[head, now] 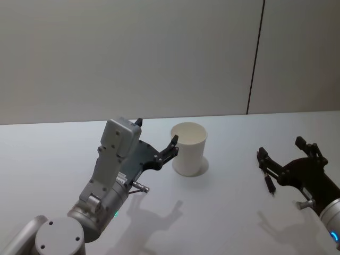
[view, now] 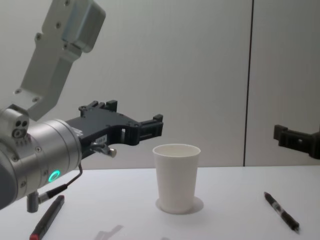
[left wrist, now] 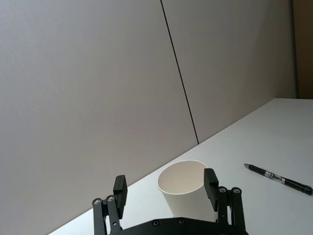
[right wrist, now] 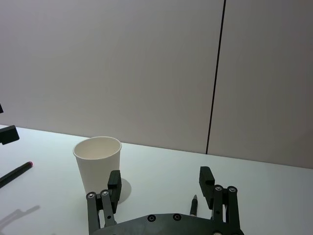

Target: Place the pen into the pen holder.

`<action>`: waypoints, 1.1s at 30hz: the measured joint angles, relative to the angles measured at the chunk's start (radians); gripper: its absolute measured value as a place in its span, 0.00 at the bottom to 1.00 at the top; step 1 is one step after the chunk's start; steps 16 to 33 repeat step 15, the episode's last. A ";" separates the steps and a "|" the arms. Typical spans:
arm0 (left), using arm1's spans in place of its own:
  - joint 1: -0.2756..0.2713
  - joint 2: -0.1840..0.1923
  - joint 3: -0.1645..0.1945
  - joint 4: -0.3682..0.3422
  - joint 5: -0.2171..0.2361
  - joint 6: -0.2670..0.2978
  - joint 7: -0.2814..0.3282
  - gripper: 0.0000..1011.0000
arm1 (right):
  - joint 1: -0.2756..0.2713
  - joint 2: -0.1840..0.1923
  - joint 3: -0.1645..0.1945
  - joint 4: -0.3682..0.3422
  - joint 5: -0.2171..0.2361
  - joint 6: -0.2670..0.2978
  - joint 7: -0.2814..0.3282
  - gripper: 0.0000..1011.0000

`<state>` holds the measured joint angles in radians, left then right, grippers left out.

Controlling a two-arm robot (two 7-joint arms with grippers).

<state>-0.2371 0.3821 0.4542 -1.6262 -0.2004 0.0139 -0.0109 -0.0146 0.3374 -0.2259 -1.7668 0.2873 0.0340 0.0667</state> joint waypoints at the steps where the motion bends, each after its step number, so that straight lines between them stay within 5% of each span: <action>1: 0.000 0.000 0.000 0.000 0.000 0.000 0.000 0.99 | 0.000 0.000 0.000 0.000 0.000 0.000 0.000 0.99; 33: 0.000 0.000 0.000 0.000 0.000 0.000 0.000 0.99 | 0.000 0.000 0.000 0.000 0.000 0.000 0.000 0.99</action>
